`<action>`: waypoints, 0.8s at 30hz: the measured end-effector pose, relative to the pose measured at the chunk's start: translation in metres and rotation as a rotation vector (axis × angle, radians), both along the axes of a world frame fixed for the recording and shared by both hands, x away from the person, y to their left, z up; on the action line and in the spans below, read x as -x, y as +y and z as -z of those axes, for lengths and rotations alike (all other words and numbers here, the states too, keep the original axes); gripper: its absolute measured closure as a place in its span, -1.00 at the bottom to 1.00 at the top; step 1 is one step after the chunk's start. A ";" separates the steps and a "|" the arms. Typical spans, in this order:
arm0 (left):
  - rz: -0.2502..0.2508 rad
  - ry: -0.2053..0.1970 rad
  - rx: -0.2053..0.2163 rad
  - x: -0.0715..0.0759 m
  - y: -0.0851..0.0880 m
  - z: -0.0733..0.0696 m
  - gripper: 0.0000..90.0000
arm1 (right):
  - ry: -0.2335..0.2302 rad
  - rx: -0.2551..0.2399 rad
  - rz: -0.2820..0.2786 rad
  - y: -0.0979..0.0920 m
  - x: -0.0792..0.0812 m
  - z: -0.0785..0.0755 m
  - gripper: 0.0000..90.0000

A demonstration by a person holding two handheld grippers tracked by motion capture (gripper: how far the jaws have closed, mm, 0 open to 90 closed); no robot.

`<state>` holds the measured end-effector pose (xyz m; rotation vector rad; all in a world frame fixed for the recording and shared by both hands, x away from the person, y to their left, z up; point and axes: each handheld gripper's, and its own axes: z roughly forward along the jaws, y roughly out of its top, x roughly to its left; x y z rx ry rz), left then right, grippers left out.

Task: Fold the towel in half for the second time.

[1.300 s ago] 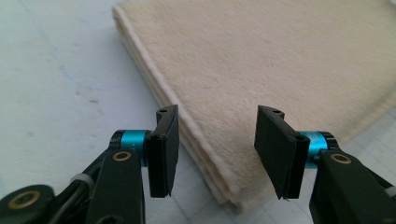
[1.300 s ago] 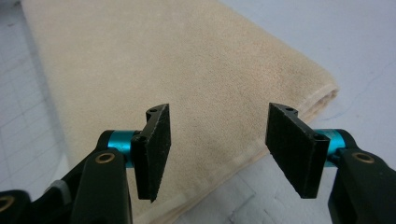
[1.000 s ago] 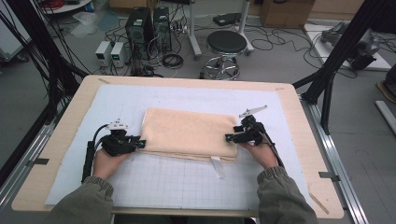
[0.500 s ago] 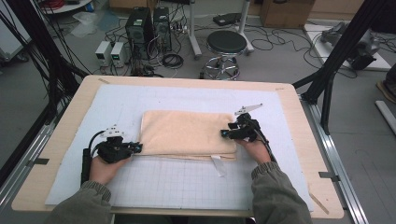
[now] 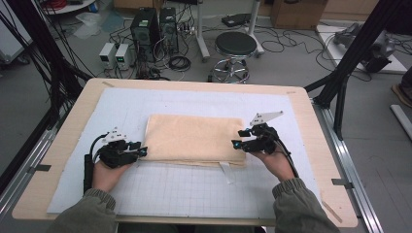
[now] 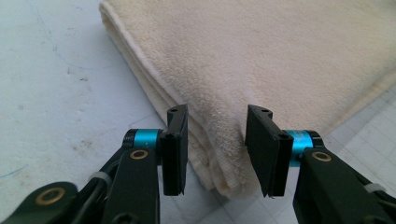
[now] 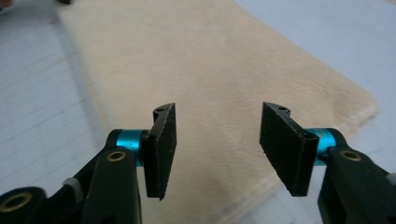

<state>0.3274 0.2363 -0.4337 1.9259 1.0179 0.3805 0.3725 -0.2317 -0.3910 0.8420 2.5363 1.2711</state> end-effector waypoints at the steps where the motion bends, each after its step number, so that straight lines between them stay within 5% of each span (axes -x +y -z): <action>1: 0.007 -0.005 -0.002 0.001 -0.001 -0.001 0.32 | -0.013 -0.004 -0.007 0.000 0.007 0.000 0.09; 10: 0.045 0.015 -0.030 0.002 -0.006 0.005 0.30 | -0.007 0.007 -0.036 -0.011 0.032 0.030 0.16; 14: 0.045 0.025 -0.025 0.002 -0.006 0.008 0.44 | -0.019 0.058 -0.068 -0.007 0.033 0.043 0.65; 16: 0.049 0.021 -0.030 0.002 -0.006 0.007 0.47 | -0.029 0.056 -0.088 -0.008 0.034 0.041 0.86; 20: 0.055 0.025 -0.019 0.003 -0.006 0.007 0.55 | -0.051 0.020 -0.104 -0.013 0.037 0.032 0.89; 24: 0.051 0.017 -0.018 0.004 -0.005 0.006 0.53 | -0.015 0.033 -0.122 -0.015 0.040 0.035 0.85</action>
